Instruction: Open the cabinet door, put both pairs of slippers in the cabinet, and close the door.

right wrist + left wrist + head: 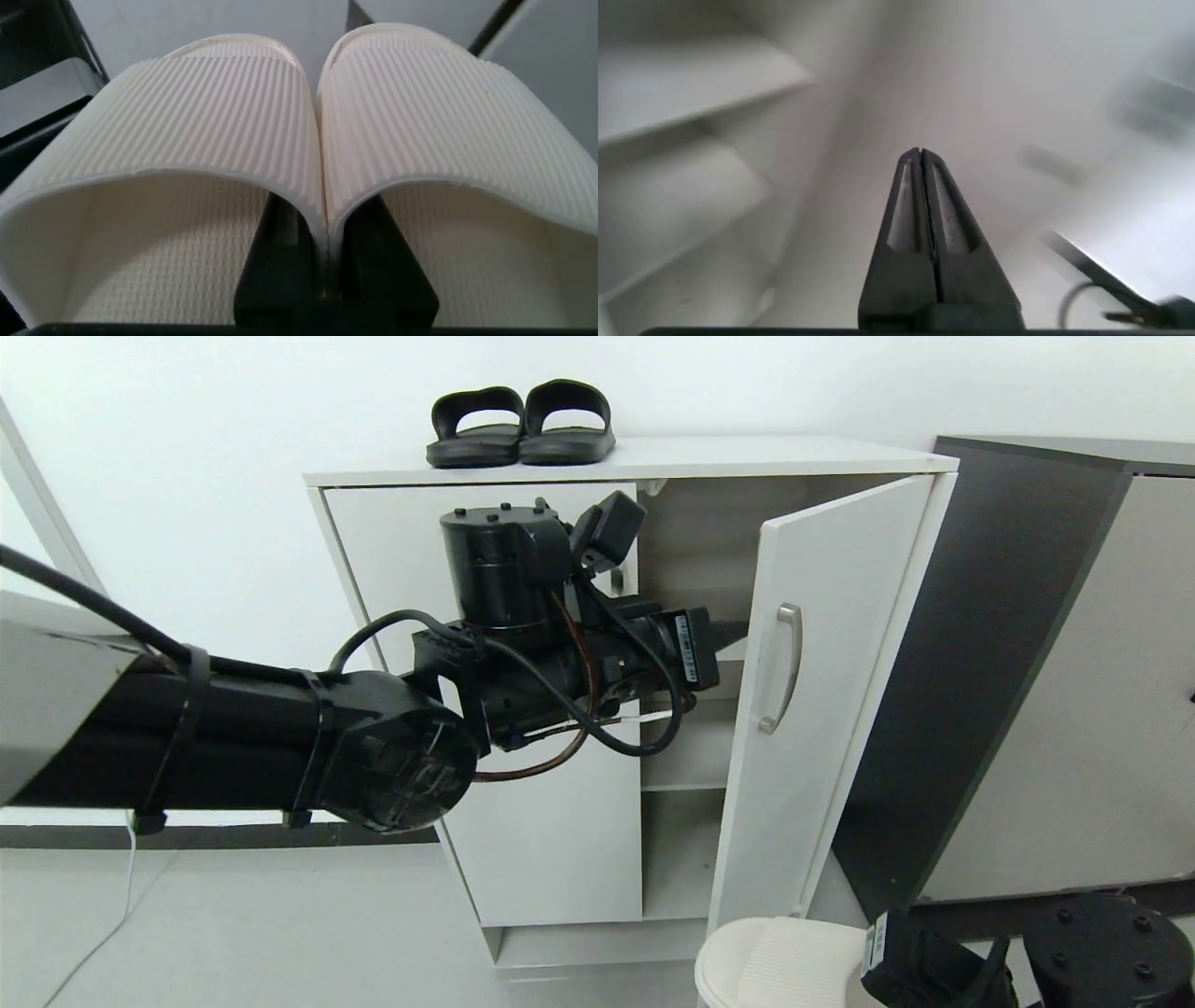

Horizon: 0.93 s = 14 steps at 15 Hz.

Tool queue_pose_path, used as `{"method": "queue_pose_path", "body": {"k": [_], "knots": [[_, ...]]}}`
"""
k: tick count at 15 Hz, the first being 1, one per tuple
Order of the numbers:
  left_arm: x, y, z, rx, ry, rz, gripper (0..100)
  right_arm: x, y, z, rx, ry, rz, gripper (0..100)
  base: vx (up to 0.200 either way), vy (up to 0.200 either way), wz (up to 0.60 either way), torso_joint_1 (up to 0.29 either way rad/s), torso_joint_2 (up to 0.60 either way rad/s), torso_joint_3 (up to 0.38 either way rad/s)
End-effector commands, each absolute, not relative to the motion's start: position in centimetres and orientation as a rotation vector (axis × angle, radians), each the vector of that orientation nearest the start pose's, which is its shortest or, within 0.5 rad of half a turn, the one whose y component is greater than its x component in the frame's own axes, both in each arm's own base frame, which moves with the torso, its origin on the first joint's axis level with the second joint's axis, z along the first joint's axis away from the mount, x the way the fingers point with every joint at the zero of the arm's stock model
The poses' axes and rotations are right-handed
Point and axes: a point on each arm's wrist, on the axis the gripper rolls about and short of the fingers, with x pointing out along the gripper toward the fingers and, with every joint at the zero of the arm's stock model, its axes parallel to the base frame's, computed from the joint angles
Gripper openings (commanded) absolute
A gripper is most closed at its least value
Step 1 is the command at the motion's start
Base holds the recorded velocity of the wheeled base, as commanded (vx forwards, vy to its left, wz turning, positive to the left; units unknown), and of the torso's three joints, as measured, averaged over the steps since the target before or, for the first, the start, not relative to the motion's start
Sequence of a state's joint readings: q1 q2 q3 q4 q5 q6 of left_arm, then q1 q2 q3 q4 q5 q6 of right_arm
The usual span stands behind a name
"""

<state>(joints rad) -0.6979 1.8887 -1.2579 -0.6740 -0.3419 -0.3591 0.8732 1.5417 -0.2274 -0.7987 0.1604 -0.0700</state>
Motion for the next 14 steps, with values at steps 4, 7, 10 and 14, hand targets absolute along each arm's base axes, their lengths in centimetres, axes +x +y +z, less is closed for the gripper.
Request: {"method": "queue_pose_path", "body": {"k": [4, 7, 10, 14], "knots": [[26.5, -26.8, 24.2, -0.327, 0.146, -1.108, 0, 11.8, 15.2, 9.7, -0.247, 0.463, 1.086, 0, -0.2, 0.0, 0.0, 0.001, 0.0, 0.002], [26.5, -26.5, 23.8, -0.332, 0.121, -1.104, 0, 12.0, 15.4, 9.7, -0.244, 0.46, 1.083, 0, -0.133, 0.0, 0.0, 0.0, 0.0, 0.003], [26.0, -24.5, 24.1, -0.342, 0.081, -1.017, 0, 13.2, 16.1, 10.0, -0.216, 0.439, 1.043, 0, 0.0, 0.0, 0.0, 0.0, 0.0, 0.0], [21.4, -13.5, 26.9, -0.247, 0.015, -0.642, 0, 17.9, 19.5, 10.8, -0.062, 0.417, 0.654, 0, 0.0, 0.0, 0.0, 0.0, 0.0, 0.0]]}}
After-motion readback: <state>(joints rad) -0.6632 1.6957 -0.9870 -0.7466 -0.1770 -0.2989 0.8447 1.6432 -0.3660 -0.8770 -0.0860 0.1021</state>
